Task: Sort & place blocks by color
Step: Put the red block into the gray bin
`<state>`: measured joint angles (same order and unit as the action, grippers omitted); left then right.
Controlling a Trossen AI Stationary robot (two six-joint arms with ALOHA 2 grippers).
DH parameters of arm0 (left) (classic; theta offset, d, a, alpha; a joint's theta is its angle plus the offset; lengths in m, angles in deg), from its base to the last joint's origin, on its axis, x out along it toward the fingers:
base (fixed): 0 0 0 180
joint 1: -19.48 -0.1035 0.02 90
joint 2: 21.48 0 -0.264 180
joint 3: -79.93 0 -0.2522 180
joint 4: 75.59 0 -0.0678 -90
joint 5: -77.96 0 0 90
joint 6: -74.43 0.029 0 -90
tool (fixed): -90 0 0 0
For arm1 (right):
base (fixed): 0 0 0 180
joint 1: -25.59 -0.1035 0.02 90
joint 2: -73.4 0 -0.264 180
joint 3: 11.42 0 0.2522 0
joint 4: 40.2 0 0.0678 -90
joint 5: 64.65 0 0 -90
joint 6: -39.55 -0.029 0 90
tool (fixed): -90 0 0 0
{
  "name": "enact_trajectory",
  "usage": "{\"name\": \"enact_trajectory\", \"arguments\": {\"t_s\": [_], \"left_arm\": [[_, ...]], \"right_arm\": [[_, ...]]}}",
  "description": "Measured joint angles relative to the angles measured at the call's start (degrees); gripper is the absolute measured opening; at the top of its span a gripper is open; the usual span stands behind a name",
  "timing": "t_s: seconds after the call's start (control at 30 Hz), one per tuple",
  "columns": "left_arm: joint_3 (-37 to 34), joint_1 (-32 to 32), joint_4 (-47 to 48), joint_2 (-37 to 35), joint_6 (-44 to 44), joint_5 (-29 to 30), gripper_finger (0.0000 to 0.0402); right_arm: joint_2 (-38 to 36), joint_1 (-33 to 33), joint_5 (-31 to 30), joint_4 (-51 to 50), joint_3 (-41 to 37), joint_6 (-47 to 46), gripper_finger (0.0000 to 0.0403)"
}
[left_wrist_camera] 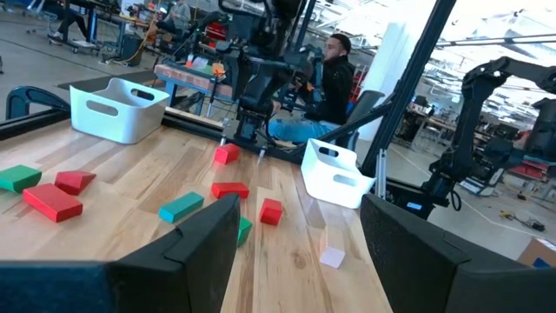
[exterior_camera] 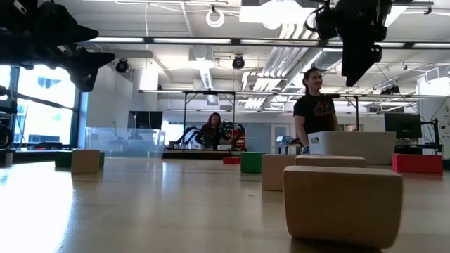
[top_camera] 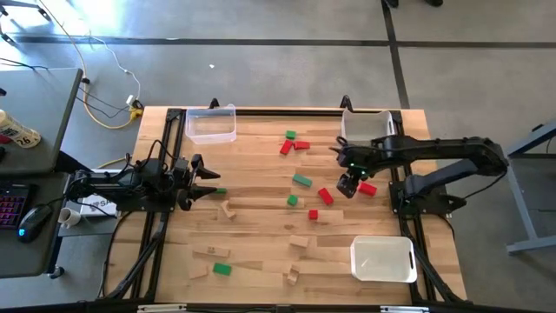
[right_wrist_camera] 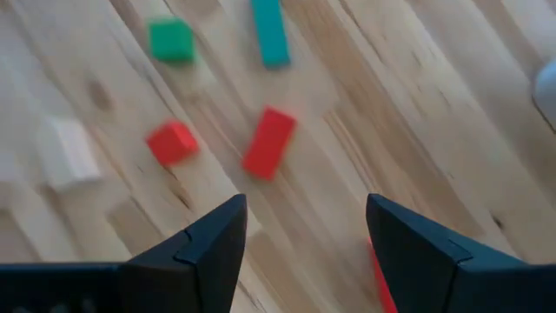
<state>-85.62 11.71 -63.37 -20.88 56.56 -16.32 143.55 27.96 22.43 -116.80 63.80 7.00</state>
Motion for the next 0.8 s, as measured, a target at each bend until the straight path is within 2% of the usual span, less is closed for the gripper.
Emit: {"name": "enact_trajectory", "arguments": {"t_s": [0.23,0.8], "left_arm": [[0.0,-0.02,0.0,0.01,0.02,0.0,0.0227],[0.02,0.0,0.04,0.0,0.02,0.0,0.0227]], "right_arm": [[5.42,0.0,0.52,-7.15,-1.0,-3.48,0.0225],[19.94,0.0,-2.76,-13.57,-1.3,0.02,0.0225]]}}
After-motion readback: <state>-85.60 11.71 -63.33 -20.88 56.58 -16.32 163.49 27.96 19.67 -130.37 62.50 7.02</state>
